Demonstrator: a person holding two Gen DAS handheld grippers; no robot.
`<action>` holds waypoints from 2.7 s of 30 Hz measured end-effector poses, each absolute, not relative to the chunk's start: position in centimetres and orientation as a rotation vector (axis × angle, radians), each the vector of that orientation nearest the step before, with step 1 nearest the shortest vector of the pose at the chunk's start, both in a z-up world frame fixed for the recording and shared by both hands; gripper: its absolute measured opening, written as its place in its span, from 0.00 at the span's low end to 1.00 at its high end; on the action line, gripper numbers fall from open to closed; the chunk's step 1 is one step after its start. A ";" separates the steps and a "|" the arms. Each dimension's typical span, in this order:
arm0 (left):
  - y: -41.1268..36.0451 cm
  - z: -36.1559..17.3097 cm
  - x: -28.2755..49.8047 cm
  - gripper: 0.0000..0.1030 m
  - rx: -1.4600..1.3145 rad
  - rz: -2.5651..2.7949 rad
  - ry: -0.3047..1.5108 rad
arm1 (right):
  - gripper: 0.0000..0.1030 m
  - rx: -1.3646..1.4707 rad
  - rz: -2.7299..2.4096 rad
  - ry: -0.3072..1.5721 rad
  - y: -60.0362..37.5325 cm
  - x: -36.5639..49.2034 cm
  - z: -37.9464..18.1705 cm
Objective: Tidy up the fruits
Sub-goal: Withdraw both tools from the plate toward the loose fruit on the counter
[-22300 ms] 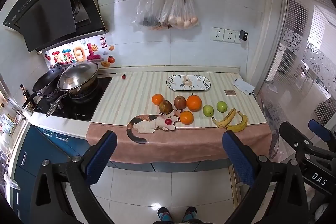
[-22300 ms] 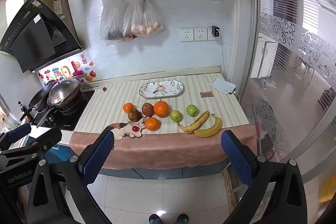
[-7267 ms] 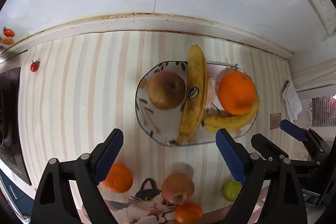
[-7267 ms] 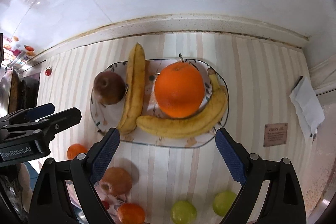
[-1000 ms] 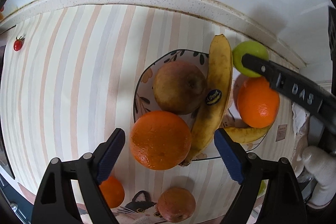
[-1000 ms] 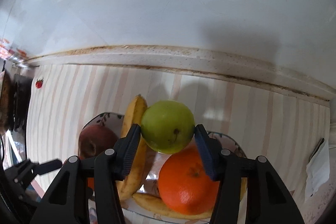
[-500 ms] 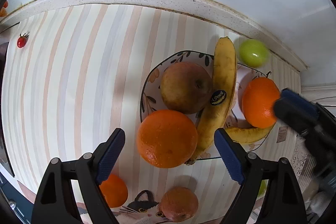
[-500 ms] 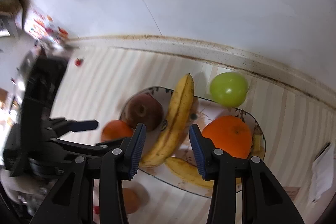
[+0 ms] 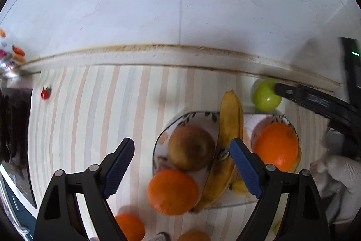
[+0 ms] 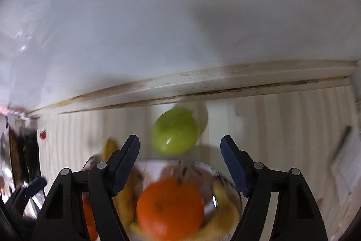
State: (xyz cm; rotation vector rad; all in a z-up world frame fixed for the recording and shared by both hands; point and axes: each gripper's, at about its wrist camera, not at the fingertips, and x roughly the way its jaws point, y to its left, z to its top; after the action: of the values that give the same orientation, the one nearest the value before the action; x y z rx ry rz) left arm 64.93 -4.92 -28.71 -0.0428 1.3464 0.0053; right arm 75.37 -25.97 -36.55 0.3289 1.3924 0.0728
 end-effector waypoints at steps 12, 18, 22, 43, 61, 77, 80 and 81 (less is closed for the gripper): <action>-6.2 -29.7 66.5 0.84 -0.014 0.006 1.360 | 0.55 0.135 0.176 1.335 -20.6 75.5 -36.4; -4.8 -28.7 64.7 0.84 -0.015 0.005 1.333 | 0.55 0.217 0.320 1.265 -20.4 71.2 -30.6; -3.6 -28.2 63.1 0.84 -0.002 0.021 1.321 | 0.55 0.180 0.383 1.310 -19.0 67.7 -30.6; -2.8 -28.6 59.6 0.84 -0.022 0.040 1.357 | 0.81 0.217 0.277 1.277 -20.5 63.5 -28.2; -2.7 -25.7 46.6 0.84 0.010 0.008 1.305 | 0.92 0.129 0.021 1.182 -25.4 46.9 -24.4; -4.3 -14.8 40.5 0.84 -0.012 -0.064 1.118 | 0.93 0.187 0.045 1.011 -26.4 39.7 -12.5; -4.3 -15.6 40.6 0.84 -0.015 -0.047 1.133 | 0.93 0.242 0.015 1.028 -28.5 39.4 -13.3; -4.3 -16.3 40.7 0.84 -0.021 -0.037 1.149 | 0.93 0.264 -0.006 1.041 -29.5 39.4 -14.0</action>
State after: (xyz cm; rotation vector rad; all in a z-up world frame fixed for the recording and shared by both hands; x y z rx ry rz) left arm 40.75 -4.26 -16.34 -0.0207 1.1491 -0.0371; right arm 39.41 -29.51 -14.05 0.2644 1.0413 -0.0060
